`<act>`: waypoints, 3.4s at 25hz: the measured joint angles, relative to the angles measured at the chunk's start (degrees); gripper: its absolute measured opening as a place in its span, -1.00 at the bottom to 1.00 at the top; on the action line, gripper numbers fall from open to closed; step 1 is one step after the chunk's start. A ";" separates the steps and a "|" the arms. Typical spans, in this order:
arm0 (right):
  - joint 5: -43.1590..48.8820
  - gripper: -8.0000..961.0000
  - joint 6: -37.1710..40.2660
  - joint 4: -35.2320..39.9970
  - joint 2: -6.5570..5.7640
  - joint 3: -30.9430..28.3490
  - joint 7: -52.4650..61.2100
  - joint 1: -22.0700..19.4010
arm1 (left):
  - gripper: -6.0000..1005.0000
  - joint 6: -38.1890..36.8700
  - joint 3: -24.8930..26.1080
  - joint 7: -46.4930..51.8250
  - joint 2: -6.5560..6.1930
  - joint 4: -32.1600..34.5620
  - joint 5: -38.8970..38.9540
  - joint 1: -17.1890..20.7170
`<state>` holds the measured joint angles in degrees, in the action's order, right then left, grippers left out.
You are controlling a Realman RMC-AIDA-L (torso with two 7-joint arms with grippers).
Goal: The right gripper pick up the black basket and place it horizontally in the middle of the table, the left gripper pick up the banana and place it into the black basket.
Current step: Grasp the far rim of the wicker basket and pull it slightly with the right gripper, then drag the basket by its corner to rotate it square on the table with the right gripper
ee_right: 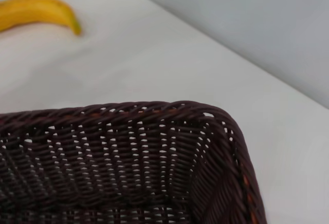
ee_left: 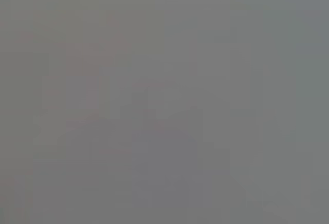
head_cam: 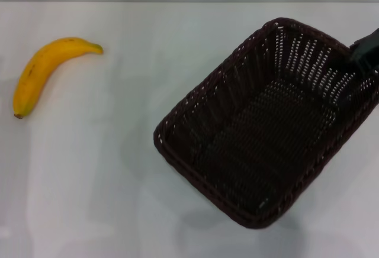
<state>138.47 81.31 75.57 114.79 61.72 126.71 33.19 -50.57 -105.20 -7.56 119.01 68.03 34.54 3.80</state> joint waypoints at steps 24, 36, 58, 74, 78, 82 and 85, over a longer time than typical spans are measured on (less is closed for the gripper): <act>-0.79 -0.62 -3.59 5.82 0.22 -2.78 22.09 -3.65 | 0.57 0.33 0.46 2.40 -0.18 0.18 -0.56 -0.20; -4.09 -0.62 -5.04 9.88 0.44 -2.56 29.52 -8.34 | 0.47 1.54 1.07 3.62 -0.36 -0.13 -0.55 -0.82; -15.18 -0.61 -20.33 12.40 0.69 11.59 35.80 -20.19 | 0.47 1.97 2.22 8.71 -0.64 -0.28 -4.46 -0.11; -20.22 -0.60 -35.60 11.70 0.69 21.33 35.97 -26.25 | 0.76 2.48 4.09 10.43 -0.67 -0.20 -5.74 0.80; -20.66 -0.60 -37.09 11.18 0.69 22.16 35.97 -27.55 | 0.76 2.50 4.14 10.44 -0.69 -0.18 -5.71 0.95; -20.88 -0.60 -37.91 10.85 0.69 23.21 35.97 -28.21 | 0.76 2.50 4.39 10.73 -0.71 0.02 -5.68 1.79; -20.91 -0.60 -38.26 10.82 0.69 23.70 35.98 -28.98 | 0.76 2.50 4.67 11.41 -0.67 0.09 -5.81 2.33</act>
<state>117.56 43.04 86.39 115.48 85.42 162.69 4.22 -48.07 -100.52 3.85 118.34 68.12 28.73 6.13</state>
